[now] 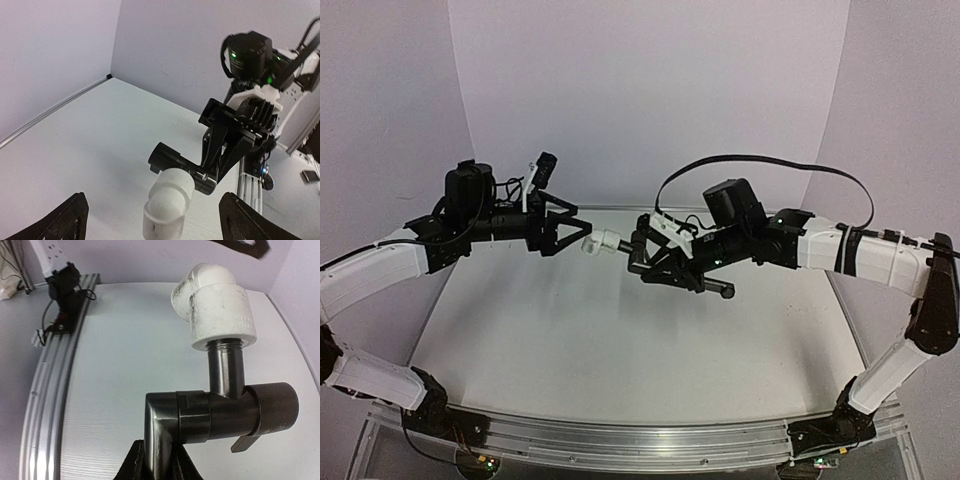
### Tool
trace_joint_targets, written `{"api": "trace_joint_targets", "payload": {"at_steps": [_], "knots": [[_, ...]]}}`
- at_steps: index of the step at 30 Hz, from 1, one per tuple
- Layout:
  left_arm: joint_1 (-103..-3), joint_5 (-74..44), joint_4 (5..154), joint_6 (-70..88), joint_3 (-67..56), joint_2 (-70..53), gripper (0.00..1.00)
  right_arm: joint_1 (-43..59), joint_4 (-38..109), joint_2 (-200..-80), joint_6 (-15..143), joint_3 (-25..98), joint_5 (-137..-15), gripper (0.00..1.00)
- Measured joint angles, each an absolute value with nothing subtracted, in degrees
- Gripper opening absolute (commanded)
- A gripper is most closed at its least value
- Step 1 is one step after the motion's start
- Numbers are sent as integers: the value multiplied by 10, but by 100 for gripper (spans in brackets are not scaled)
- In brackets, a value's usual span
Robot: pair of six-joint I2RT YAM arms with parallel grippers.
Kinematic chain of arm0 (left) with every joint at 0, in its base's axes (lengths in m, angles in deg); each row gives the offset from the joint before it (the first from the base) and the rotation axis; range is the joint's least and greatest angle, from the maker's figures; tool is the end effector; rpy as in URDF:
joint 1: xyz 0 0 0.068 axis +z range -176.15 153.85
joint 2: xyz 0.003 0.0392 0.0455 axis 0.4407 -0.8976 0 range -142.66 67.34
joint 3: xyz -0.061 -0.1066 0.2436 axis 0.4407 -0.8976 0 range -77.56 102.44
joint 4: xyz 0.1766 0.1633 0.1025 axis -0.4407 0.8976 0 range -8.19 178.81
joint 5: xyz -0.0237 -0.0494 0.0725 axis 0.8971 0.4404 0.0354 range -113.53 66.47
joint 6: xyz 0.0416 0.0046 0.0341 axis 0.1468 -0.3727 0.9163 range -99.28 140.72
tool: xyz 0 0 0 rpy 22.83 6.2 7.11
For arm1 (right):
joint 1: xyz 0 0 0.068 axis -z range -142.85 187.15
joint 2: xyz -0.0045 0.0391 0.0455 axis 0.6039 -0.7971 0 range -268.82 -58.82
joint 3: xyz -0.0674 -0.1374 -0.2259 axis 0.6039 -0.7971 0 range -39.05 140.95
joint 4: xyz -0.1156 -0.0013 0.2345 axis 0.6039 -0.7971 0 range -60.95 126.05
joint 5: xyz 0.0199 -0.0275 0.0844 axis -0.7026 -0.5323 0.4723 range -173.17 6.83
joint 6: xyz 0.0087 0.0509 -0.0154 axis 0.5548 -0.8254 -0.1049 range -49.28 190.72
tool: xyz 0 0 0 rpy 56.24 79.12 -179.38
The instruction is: Install the water faucets
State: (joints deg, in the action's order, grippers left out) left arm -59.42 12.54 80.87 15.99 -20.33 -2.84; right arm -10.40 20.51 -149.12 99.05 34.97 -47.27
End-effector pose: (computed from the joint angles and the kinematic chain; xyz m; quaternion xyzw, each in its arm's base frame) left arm 0.2252 -0.1729 0.3439 0.3710 0.6682 -0.4223 0.4874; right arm 0.2282 0.2802 0.3122 -0.6292 0.5636 0.3427 0.4111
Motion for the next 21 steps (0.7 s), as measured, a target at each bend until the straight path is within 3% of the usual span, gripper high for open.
{"api": "trace_joint_targets", "payload": {"at_steps": [7,10,21], "knots": [[-483,113,755,-74,-228,-42,93,-108,206,-1491,1025,349,-604,0],[-479,149,738,-200,-201,-95,89,-125,205,-1491,1053,349,-680,0],[-492,233,644,-544,-232,-195,94,-196,222,-1549,1186,368,-922,0]]}}
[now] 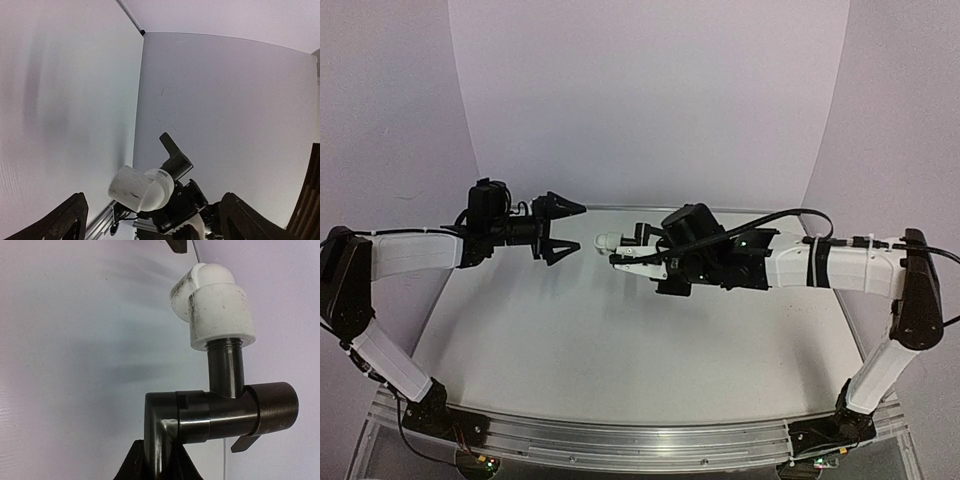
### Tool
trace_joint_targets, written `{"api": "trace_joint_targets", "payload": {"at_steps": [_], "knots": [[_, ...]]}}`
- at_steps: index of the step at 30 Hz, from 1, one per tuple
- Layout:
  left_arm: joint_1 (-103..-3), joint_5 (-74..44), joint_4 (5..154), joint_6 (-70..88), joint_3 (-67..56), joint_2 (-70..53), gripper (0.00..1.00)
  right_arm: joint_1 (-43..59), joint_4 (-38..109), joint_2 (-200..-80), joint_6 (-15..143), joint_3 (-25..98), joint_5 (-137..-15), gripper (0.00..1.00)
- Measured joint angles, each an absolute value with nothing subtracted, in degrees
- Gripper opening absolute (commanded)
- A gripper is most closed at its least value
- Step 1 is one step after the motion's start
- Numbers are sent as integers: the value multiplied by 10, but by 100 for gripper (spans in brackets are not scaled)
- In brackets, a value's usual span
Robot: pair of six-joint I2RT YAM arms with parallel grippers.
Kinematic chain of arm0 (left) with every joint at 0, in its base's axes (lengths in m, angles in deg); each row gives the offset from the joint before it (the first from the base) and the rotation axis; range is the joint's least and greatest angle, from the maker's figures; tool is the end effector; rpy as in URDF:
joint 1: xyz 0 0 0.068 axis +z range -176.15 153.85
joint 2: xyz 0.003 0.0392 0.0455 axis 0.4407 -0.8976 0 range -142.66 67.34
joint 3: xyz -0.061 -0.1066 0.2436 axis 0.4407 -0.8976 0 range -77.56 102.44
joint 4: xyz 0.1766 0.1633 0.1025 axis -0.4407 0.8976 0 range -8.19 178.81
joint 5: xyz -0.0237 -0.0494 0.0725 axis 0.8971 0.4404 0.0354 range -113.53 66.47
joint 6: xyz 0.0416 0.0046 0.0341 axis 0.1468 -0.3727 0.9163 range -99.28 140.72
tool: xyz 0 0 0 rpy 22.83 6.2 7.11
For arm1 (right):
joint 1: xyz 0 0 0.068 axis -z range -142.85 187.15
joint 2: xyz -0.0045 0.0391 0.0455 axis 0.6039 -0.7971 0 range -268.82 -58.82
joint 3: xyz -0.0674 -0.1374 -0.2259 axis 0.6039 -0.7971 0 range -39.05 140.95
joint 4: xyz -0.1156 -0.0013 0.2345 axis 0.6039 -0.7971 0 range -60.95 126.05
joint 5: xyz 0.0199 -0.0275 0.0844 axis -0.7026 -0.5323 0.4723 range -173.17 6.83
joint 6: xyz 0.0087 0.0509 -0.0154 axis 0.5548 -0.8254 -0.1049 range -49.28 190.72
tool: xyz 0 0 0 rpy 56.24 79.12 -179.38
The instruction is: Install the water faucets
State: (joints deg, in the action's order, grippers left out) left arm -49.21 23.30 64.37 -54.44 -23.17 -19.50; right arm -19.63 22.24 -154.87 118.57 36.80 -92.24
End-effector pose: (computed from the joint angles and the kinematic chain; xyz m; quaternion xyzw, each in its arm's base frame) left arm 0.3020 -0.1569 0.2707 -0.1024 0.7603 -0.6287 0.1273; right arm 0.2179 0.3223 0.2867 -0.6738 0.5675 -0.0332 0.4720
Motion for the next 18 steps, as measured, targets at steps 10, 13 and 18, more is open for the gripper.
{"api": "trace_joint_targets", "payload": {"at_steps": [10,13,18], "knots": [[-559,233,546,-725,-256,-275,92,-225,243,-1606,1270,371,-1037,0],[-571,231,536,-756,-266,-289,90,-231,261,-1609,1281,375,-1049,0],[-572,222,507,-800,-271,-297,76,-243,271,-1611,1290,375,-1058,0]]}}
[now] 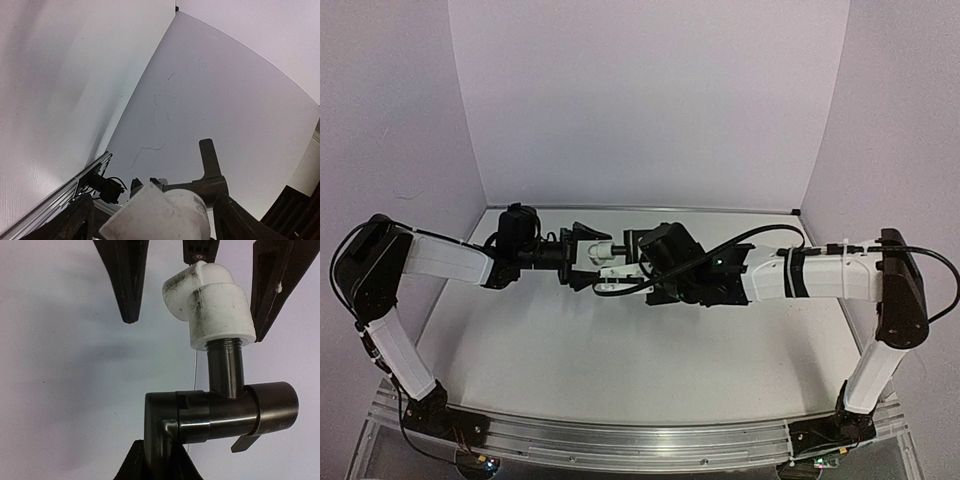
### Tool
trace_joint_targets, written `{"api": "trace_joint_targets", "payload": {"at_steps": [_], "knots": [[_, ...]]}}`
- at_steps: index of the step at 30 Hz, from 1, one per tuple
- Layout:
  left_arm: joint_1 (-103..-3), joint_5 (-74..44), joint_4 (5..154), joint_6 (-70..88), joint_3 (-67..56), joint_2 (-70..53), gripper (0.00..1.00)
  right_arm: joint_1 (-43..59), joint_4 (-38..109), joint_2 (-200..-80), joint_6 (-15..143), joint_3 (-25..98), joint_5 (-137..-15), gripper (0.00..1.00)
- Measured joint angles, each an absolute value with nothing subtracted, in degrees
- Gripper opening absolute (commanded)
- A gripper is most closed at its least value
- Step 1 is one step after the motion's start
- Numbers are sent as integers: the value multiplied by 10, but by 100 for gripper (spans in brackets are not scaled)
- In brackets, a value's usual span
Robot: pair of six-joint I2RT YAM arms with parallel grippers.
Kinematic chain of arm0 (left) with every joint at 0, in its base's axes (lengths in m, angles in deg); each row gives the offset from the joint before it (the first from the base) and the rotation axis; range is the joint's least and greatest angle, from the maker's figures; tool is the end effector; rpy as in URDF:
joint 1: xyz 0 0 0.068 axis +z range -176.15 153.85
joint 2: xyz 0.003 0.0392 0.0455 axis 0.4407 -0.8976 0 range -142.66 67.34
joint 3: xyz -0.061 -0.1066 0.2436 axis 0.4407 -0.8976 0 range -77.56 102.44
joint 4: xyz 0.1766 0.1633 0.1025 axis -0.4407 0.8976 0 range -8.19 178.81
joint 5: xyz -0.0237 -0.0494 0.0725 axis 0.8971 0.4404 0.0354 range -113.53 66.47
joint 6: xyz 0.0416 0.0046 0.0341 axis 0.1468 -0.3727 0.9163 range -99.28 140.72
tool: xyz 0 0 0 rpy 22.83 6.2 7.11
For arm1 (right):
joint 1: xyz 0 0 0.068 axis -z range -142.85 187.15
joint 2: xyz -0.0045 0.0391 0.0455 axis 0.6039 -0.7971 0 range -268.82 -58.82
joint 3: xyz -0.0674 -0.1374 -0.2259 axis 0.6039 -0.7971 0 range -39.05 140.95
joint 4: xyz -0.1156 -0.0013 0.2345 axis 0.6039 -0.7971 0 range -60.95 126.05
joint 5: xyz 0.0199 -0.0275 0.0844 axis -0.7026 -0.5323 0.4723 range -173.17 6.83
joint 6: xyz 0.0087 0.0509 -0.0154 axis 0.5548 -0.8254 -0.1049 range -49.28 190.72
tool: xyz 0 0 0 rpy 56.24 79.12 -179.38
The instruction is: Install the water faucets
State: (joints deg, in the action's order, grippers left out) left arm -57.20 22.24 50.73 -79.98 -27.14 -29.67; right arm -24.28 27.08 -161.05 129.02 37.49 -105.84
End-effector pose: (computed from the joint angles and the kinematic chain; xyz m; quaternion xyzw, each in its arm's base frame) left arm 0.2946 -0.2073 0.2122 0.2256 -0.7365 0.6354 0.0546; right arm 0.2085 0.3540 0.2586 -0.7051 0.5149 -0.1616 0.4599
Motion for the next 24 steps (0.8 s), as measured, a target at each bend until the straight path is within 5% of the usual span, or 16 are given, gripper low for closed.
{"api": "trace_joint_targets", "payload": {"at_steps": [14,24], "knots": [[-571,203,377,-868,-278,-336,19,-257,286,-1619,1251,375,-1057,0],[-571,175,521,-586,-239,-285,7,-211,258,-1606,1042,387,-827,0]]}}
